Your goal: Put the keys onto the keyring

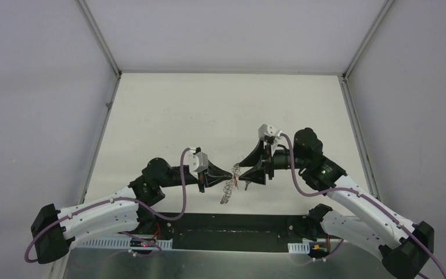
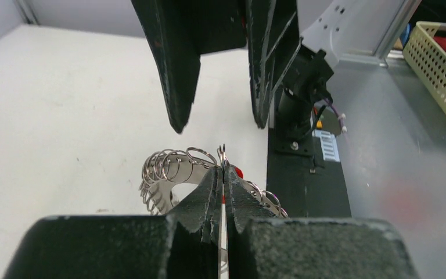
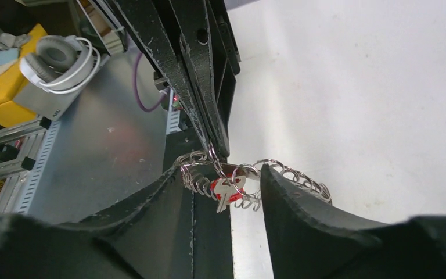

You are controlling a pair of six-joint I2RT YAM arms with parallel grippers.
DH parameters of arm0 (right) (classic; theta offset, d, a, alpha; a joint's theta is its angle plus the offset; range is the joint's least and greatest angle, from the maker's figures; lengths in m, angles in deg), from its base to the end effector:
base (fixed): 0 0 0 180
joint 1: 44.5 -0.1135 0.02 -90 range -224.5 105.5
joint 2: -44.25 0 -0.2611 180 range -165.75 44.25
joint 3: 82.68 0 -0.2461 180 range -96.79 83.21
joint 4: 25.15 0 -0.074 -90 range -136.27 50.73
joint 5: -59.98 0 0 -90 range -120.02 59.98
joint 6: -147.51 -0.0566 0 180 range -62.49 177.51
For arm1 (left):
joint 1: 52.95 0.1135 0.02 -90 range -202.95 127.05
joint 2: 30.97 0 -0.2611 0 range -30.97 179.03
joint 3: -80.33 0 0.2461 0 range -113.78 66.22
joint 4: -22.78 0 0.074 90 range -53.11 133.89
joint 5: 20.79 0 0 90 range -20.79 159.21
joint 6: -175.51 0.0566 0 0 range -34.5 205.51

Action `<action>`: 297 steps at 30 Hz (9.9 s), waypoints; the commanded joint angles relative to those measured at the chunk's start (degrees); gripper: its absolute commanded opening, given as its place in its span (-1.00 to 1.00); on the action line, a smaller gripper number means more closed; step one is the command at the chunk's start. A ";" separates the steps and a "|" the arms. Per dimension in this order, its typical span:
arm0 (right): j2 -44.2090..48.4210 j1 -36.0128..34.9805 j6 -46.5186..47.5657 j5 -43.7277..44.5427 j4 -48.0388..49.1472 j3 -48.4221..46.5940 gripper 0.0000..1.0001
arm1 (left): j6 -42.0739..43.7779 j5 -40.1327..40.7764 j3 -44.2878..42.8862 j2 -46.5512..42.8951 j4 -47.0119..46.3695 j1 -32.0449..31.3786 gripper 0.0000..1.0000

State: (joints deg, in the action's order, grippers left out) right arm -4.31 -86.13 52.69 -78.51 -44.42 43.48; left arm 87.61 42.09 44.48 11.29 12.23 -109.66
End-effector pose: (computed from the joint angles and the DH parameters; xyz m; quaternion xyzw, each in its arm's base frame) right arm 0.1217 0.1648 0.3049 -0.4667 0.6019 0.5187 0.3883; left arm 0.0857 -0.1775 0.2706 0.4746 0.4925 -0.4684 0.5592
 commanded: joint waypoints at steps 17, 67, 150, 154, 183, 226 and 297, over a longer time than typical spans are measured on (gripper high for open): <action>-2.05 0.32 -5.97 -6.48 17.43 4.12 -0.88 | -0.70 -2.60 -0.32 -1.48 -15.65 -0.73 -1.00; -3.85 -1.67 -9.28 -5.36 20.17 1.70 -0.90 | -1.34 -1.98 -0.07 -2.79 -14.53 -0.71 -1.00; -7.43 -4.53 -6.30 -1.97 13.45 -1.82 -0.70 | -1.16 -2.75 -0.51 -2.52 -12.55 -0.69 -1.00; -3.50 -4.52 -3.66 3.28 8.36 -0.65 0.18 | -0.06 -1.97 -0.41 -4.90 -9.54 -0.73 -1.00; 11.44 -3.55 -21.36 39.16 -2.21 9.31 1.00 | -1.92 26.21 -6.52 -5.88 29.97 -0.70 -0.98; -32.40 3.28 -29.61 31.20 -11.21 -8.82 0.89 | -51.57 11.76 -8.73 14.45 48.23 19.59 0.60; -45.91 -12.43 -23.98 33.71 -27.90 -19.74 -0.28 | -55.00 16.65 -1.07 -6.72 49.09 21.46 0.02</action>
State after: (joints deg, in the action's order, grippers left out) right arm -51.06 -98.61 29.41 -43.84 -72.90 23.99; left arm 34.52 55.75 42.71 6.63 59.90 -87.85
